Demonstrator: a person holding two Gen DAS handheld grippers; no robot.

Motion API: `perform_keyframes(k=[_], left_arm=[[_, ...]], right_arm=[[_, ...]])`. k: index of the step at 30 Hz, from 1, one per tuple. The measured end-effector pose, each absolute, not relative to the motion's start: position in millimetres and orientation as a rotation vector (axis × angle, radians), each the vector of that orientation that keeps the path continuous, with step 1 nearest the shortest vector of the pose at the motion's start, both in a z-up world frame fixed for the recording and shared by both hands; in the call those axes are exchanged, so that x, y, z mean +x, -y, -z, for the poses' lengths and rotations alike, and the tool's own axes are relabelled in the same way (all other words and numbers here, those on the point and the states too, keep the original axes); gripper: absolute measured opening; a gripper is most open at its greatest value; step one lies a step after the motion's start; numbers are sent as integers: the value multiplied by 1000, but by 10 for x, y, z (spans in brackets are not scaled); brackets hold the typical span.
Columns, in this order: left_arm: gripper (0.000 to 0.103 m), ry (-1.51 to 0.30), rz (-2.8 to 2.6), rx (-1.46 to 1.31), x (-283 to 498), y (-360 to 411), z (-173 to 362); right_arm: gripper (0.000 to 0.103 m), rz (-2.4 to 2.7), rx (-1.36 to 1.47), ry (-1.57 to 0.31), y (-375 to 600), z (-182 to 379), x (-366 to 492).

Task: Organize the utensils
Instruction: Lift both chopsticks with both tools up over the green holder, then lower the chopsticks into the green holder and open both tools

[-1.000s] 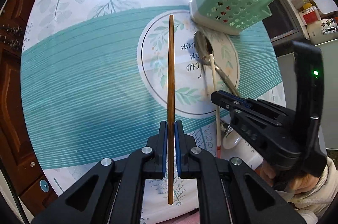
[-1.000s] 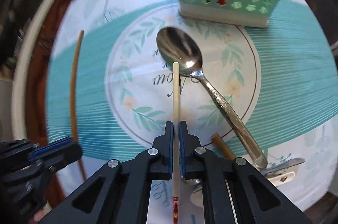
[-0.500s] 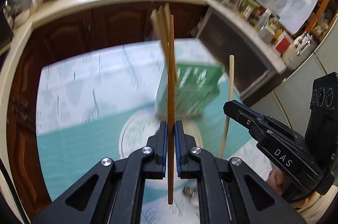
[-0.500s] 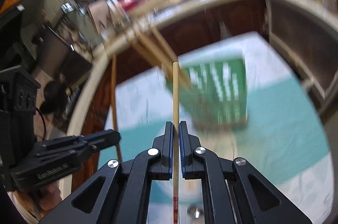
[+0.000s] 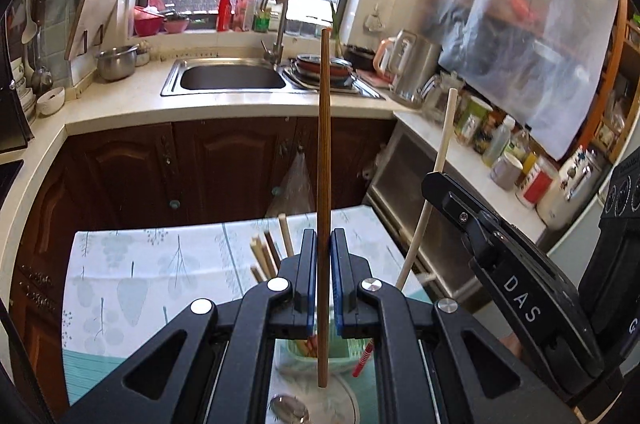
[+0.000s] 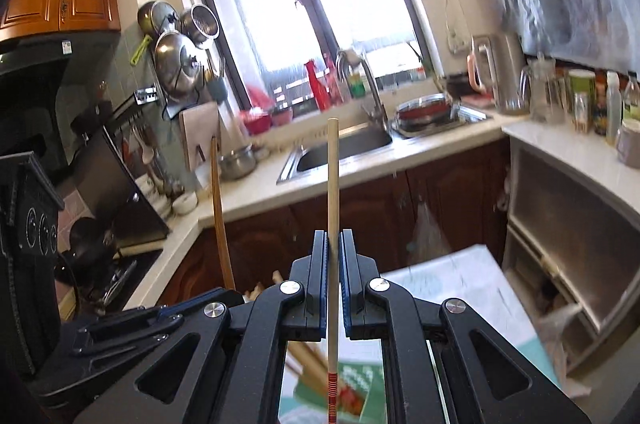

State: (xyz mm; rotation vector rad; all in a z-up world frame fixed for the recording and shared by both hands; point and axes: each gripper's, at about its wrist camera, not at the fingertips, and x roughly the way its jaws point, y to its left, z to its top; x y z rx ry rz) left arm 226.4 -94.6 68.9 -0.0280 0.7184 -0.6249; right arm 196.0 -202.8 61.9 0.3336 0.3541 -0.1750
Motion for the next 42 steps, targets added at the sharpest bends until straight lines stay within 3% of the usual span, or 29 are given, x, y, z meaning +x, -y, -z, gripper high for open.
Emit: perform_keyframes(k=[5, 13, 24, 27, 29, 42], left_arm=[[4, -683, 593, -81, 2410, 990, -579], [4, -659, 581, -93, 2418, 1018, -194], [5, -665, 612, -24, 2199, 973, 213], [10, -675, 618, 14, 2108, 954, 221], [16, -695, 628, 26, 2059, 933, 228], [16, -756, 645, 43, 1789, 649, 257]], right_arm=[[5, 167, 296, -306, 2156, -677, 2424], [5, 121, 217, -299, 2069, -171, 2882], [5, -13, 167, -373, 1933, 763, 2759], [6, -42, 155, -399, 1868, 907, 2688], [6, -64, 173, -433, 1877, 983, 2681], [5, -94, 34, -370, 1414, 1170, 2576]])
